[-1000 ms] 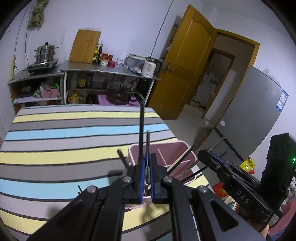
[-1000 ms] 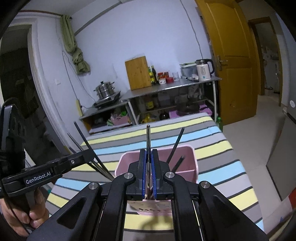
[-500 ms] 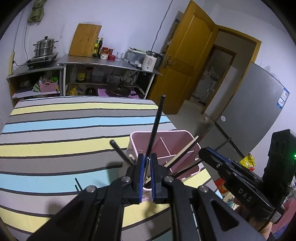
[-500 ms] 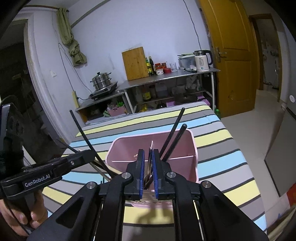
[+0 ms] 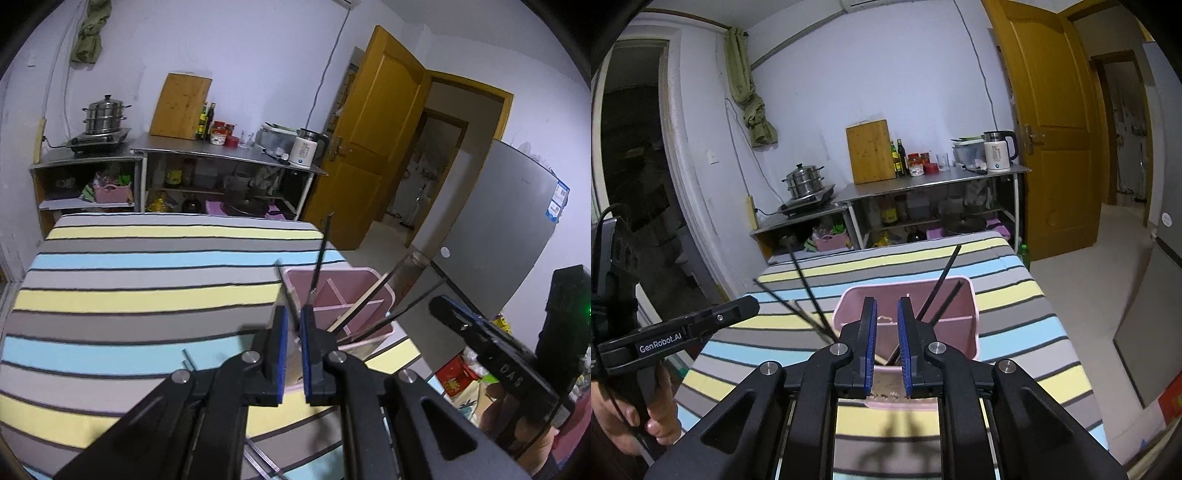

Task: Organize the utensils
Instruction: 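Move both tools back over the last black chopsticks on the table, then close the left tool on a black chopstick while the right tool grasps the other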

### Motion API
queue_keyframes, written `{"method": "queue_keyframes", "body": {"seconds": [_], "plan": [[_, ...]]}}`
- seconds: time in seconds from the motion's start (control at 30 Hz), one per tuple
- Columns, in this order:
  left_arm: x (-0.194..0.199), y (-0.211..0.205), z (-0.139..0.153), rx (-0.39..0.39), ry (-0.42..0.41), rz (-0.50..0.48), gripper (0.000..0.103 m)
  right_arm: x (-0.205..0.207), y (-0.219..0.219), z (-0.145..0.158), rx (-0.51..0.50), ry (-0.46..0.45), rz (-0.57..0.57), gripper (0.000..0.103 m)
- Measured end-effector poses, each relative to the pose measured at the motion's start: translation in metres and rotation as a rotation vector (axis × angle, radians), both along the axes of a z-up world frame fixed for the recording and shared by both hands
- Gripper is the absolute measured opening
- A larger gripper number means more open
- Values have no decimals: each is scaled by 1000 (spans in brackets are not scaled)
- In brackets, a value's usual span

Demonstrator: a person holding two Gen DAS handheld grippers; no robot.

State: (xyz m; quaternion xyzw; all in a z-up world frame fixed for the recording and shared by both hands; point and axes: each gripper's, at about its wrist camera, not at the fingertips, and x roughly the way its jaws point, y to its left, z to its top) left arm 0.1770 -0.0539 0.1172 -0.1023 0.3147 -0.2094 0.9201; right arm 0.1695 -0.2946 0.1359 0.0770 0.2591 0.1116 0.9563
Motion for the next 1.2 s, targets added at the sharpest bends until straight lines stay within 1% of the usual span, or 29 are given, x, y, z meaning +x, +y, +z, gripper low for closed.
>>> {"method": "queue_keyframes", "body": {"seconds": [0.13, 0.27, 0.5, 0.67, 0.73, 0.8, 1.07, 1.2], "plan": [[-13, 13, -19, 2, 33, 23, 7, -12, 5, -9, 1, 19, 16, 12], [-20, 29, -43, 2, 85, 53, 7, -22, 11, -22, 3, 45, 38, 12], [-26, 42, -97, 17, 198, 94, 7, -33, 26, -59, -10, 134, 99, 12], [-22, 43, -128, 25, 266, 113, 7, -35, 30, -79, -10, 181, 114, 12], [-19, 43, -137, 21, 284, 117, 8, -34, 30, -84, -9, 192, 116, 12], [-15, 41, -143, 21, 297, 124, 13, -32, 31, -88, -14, 201, 120, 12], [2, 33, -161, 21, 336, 137, 13, -29, 46, -108, -39, 241, 173, 12], [10, 29, -165, 16, 347, 140, 13, -23, 50, -115, -40, 259, 187, 12]]}}
